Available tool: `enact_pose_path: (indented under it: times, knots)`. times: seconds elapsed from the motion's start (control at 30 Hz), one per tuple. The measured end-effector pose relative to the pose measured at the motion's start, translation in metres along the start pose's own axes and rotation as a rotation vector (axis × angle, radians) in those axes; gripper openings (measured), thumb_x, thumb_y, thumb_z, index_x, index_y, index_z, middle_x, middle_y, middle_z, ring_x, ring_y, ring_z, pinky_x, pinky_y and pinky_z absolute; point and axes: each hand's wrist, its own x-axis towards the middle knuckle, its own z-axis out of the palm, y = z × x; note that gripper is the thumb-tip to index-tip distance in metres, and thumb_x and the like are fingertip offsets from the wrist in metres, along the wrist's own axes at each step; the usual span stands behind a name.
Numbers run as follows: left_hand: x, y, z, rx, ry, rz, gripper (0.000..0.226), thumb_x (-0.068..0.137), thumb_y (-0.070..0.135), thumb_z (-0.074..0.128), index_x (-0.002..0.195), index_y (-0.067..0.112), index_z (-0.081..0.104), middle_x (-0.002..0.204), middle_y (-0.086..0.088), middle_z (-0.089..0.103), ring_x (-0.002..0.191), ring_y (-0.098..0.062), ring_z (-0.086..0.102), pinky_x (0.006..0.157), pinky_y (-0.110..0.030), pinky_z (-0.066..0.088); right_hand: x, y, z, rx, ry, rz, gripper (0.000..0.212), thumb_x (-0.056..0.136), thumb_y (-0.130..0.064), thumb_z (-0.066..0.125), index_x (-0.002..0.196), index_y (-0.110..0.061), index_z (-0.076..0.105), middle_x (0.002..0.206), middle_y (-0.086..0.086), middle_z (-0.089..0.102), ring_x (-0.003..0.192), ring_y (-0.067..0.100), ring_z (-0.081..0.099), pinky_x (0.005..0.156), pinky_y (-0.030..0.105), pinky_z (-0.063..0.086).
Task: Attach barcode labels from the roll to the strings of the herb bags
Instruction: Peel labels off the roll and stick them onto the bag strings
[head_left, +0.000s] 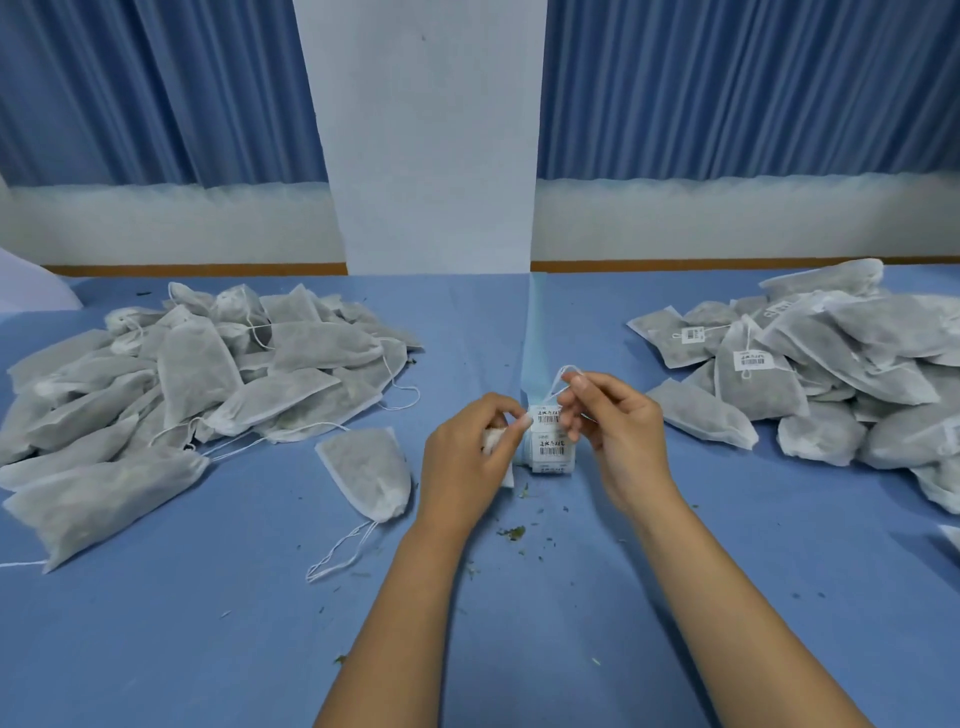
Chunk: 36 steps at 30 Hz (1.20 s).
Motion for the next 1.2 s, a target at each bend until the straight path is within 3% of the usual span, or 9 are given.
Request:
enact_pose_path:
  times: [0.1,0.23,0.33,0.5,0.6,0.73,0.87,1.07,1.2]
  knots:
    - [0.003,-0.004,-0.005,-0.073,-0.046,0.0,0.012,0.09,0.025,0.065,0.079,0.02,0.066,0.081,0.014,0.065,0.075,-0.004,0.06,0.068,-0.014,0.04,0.005,0.001,-0.005,-0.012,0.023,0.008,0.016,0.092,-0.008,0.059,0.083,-0.01,0.072,0.066,0.004,0.066,0.049,0.013,0.054,0.05,0.02,0.044]
    - [0.005,-0.005,-0.009,-0.139,-0.092,-0.091,0.014,0.089,0.018,0.069,0.076,0.023,0.067,0.07,0.016,0.066,0.057,0.004,0.053,0.059,-0.007,0.034,0.01,-0.003,-0.013,0.091,0.122,0.034,0.015,0.093,-0.005,0.056,0.084,-0.008,0.068,0.064,-0.001,0.064,0.051,0.011,0.057,0.044,0.017,0.041]
    - [0.006,0.002,-0.011,-0.256,-0.106,-0.091,0.013,0.086,0.018,0.069,0.074,0.019,0.071,0.072,0.01,0.069,0.065,-0.002,0.061,0.064,-0.013,0.042,0.012,-0.005,-0.02,0.091,0.195,0.061,0.014,0.093,-0.006,0.056,0.084,-0.007,0.066,0.063,-0.004,0.066,0.053,0.008,0.058,0.046,0.016,0.042]
    - [0.007,0.012,-0.018,-0.652,0.003,-0.17,0.02,0.091,0.015,0.06,0.086,0.018,0.078,0.095,0.001,0.076,0.1,-0.011,0.068,0.087,-0.013,0.045,0.001,0.009,-0.014,-0.778,-0.018,-0.294,0.014,0.083,-0.003,0.066,0.072,-0.01,0.07,0.063,-0.005,0.066,0.054,0.01,0.052,0.056,0.019,0.041]
    - [0.008,0.01,-0.019,-0.589,-0.002,-0.189,0.021,0.094,0.008,0.058,0.105,0.015,0.075,0.111,0.008,0.073,0.114,-0.005,0.062,0.092,-0.011,0.044,-0.007,0.014,-0.006,-0.98,-0.213,-0.507,0.012,0.078,0.0,0.07,0.073,-0.011,0.071,0.064,-0.01,0.062,0.058,0.008,0.048,0.06,0.016,0.037]
    - [0.007,-0.002,-0.019,-0.201,-0.074,-0.069,0.024,0.092,0.006,0.063,0.109,0.019,0.074,0.116,0.014,0.07,0.112,0.001,0.062,0.096,-0.023,0.049,-0.012,0.008,-0.003,-0.895,-0.3,-0.656,0.007,0.079,-0.005,0.07,0.074,-0.009,0.073,0.063,-0.004,0.063,0.058,0.014,0.049,0.058,0.019,0.038]
    - [0.005,-0.001,-0.016,-0.046,-0.249,-0.062,0.01,0.085,0.012,0.073,0.088,0.019,0.079,0.094,0.016,0.074,0.092,-0.004,0.068,0.086,-0.038,0.053,-0.017,0.0,-0.002,-0.72,-0.224,-0.623,0.008,0.082,-0.008,0.068,0.075,-0.009,0.073,0.067,-0.003,0.067,0.062,0.019,0.056,0.057,0.027,0.043]
    - [0.002,0.014,-0.013,-0.219,-0.311,-0.125,0.008,0.081,0.01,0.077,0.078,0.017,0.077,0.103,0.008,0.063,0.087,0.002,0.061,0.078,-0.01,0.041,-0.011,-0.001,-0.004,-0.414,-0.023,-0.261,0.019,0.084,-0.006,0.069,0.071,-0.02,0.07,0.063,-0.007,0.067,0.064,0.006,0.06,0.062,0.021,0.047]
    - [-0.001,0.022,-0.008,-0.289,-0.174,-0.128,0.015,0.083,0.005,0.073,0.076,0.018,0.074,0.084,0.008,0.071,0.081,-0.004,0.064,0.076,-0.015,0.045,-0.006,0.002,-0.004,-0.348,0.005,-0.125,0.015,0.083,-0.003,0.069,0.072,-0.014,0.071,0.061,-0.005,0.068,0.057,0.0,0.057,0.054,0.008,0.041]
